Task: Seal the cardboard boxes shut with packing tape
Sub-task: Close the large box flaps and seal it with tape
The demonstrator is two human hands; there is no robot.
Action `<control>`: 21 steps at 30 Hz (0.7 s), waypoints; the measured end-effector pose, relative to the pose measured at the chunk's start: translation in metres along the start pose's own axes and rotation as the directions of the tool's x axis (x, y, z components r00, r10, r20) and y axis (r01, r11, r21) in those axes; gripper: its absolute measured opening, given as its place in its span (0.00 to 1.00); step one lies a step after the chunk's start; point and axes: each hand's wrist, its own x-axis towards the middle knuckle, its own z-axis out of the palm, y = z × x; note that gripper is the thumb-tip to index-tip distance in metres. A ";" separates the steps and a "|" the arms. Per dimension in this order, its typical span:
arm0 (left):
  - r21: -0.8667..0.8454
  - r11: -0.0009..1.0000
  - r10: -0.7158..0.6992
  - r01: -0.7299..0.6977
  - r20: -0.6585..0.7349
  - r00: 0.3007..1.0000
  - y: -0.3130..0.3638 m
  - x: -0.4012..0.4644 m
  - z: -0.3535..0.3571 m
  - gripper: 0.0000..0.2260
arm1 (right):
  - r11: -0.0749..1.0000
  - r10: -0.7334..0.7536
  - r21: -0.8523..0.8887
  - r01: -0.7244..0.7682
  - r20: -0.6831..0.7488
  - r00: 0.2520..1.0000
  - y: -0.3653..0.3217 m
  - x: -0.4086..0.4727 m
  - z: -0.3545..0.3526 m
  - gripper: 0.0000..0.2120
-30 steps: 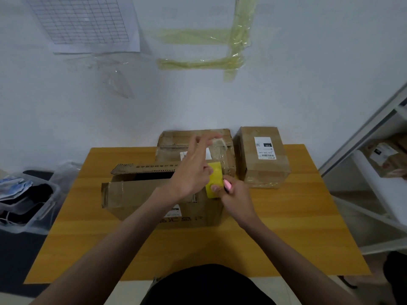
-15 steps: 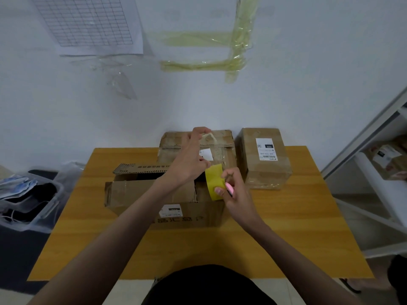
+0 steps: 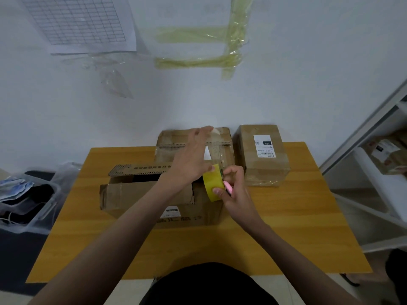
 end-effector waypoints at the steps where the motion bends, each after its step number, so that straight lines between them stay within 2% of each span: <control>1: 0.037 0.999 0.023 -0.022 -0.020 1.000 0.002 0.001 0.000 0.47 | 1.000 0.010 0.009 -0.010 -0.012 1.000 0.000 0.001 -0.001 0.22; 7: 0.061 0.992 0.118 -0.114 -0.055 0.991 0.028 0.010 -0.001 0.49 | 1.000 -0.025 0.015 0.027 -0.137 0.990 -0.001 -0.001 -0.018 0.17; 12: 0.154 0.980 0.128 -0.124 -0.017 0.992 0.028 0.027 -0.002 0.57 | 1.000 0.005 -0.027 -0.010 -0.181 0.983 0.009 -0.006 -0.033 0.17; 14: 0.086 0.993 0.086 -0.083 -0.025 0.996 0.023 0.032 -0.003 0.56 | 0.996 0.053 -0.059 -0.065 -0.195 0.979 0.021 -0.004 -0.039 0.15; 16: -0.035 0.998 0.058 -0.060 -0.045 0.997 0.020 0.033 0.000 0.51 | 0.974 0.152 -0.139 -0.180 -0.190 0.970 0.045 0.004 -0.042 0.13; 19: -0.229 0.972 0.045 -0.052 -0.035 0.998 0.018 0.026 0.006 0.43 | 0.862 0.342 -0.346 -0.370 -0.140 0.929 0.094 0.010 -0.039 0.10; 21: -0.339 0.940 0.041 -0.044 -0.016 0.999 0.015 0.020 0.007 0.37 | 0.793 0.412 -0.445 -0.415 -0.110 0.905 0.124 0.006 -0.032 0.07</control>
